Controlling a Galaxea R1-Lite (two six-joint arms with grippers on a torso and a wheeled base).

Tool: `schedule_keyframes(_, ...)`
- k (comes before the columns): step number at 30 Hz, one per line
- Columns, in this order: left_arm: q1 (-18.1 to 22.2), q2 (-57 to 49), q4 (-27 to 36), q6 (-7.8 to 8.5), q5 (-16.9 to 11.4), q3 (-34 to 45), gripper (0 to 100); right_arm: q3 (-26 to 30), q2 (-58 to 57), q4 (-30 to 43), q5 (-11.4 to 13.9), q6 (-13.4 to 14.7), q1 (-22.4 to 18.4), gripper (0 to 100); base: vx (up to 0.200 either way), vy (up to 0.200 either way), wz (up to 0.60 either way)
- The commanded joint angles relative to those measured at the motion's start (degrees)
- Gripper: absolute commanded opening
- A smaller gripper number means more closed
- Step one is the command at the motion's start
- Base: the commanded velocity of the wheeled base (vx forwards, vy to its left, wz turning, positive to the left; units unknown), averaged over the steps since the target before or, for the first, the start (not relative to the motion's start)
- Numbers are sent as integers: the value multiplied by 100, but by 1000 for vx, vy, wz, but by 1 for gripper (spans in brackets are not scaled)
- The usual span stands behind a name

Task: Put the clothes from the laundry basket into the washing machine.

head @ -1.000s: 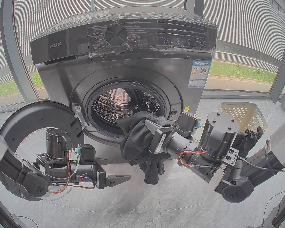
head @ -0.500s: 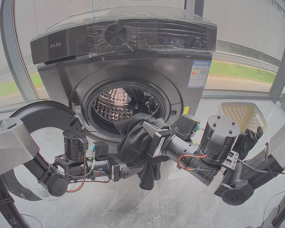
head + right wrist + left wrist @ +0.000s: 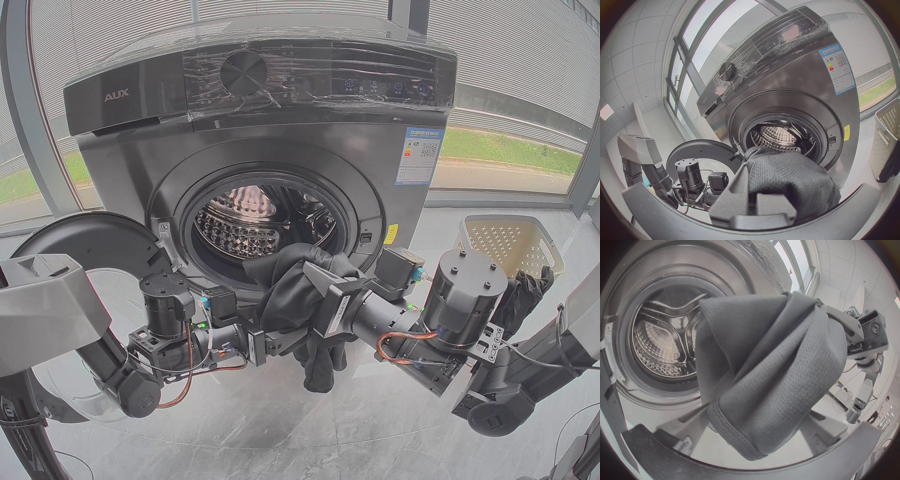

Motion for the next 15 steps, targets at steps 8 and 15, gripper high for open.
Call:
schedule_keyframes(8,-107,68,-308,-19,12,107,0,10,14,-2,10,1,-33,0,0,0,0)
schedule_keyframes(15,-326,-371,-905,-10,12,978,0,107,67,-2,124,-8,-138,0,0,0,0)
